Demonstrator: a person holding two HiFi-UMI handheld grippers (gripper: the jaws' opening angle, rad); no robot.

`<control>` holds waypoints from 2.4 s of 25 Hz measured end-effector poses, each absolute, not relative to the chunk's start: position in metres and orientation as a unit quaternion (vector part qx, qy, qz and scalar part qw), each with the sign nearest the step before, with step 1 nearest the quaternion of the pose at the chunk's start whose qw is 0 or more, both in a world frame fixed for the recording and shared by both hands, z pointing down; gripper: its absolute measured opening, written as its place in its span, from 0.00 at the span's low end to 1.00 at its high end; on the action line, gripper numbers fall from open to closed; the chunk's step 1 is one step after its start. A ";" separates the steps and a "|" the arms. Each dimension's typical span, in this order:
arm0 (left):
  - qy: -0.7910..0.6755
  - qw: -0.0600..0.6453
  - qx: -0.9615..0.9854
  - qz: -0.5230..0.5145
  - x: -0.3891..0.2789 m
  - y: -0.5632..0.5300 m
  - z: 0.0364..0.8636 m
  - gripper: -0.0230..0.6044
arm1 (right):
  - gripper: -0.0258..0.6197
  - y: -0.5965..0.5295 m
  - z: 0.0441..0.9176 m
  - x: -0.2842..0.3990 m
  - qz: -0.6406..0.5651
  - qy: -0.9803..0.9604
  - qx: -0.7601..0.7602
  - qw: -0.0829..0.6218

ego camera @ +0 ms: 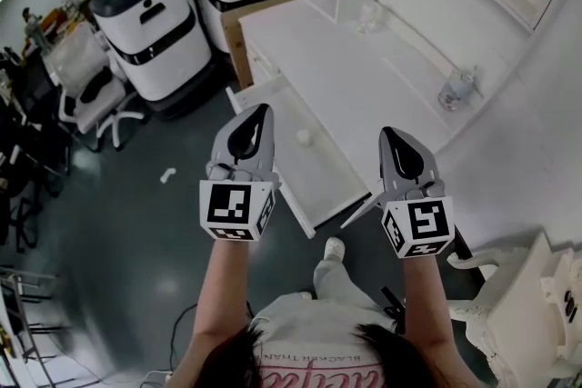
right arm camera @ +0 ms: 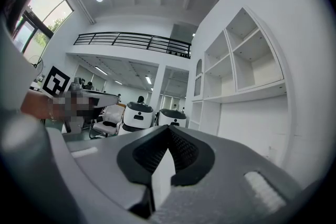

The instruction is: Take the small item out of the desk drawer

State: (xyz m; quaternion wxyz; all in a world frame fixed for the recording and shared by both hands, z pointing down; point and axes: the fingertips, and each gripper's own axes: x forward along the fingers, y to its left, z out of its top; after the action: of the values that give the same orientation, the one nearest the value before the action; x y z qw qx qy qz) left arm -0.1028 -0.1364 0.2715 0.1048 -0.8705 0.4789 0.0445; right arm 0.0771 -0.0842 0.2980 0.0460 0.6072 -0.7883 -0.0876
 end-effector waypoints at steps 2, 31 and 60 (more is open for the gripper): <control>0.484 0.105 -0.868 0.045 -0.095 -0.153 0.270 0.06 | 0.04 -0.102 0.297 0.085 -0.087 -0.792 0.603 0.046; 0.549 0.087 -0.831 0.033 -0.025 -0.286 0.263 0.42 | 0.04 -0.259 0.289 0.169 -0.077 -0.834 0.544 0.045; 0.524 -0.012 -0.850 -0.053 -0.030 -0.309 0.372 0.70 | 0.04 -0.263 0.375 0.177 0.014 -0.809 0.578 0.104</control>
State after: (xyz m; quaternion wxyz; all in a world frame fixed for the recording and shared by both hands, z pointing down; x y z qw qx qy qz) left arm -0.0296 -0.3091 0.3722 -0.0117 -0.8502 0.5237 -0.0531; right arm 0.1766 -0.2632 0.3745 0.1042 0.5784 -0.8089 0.0143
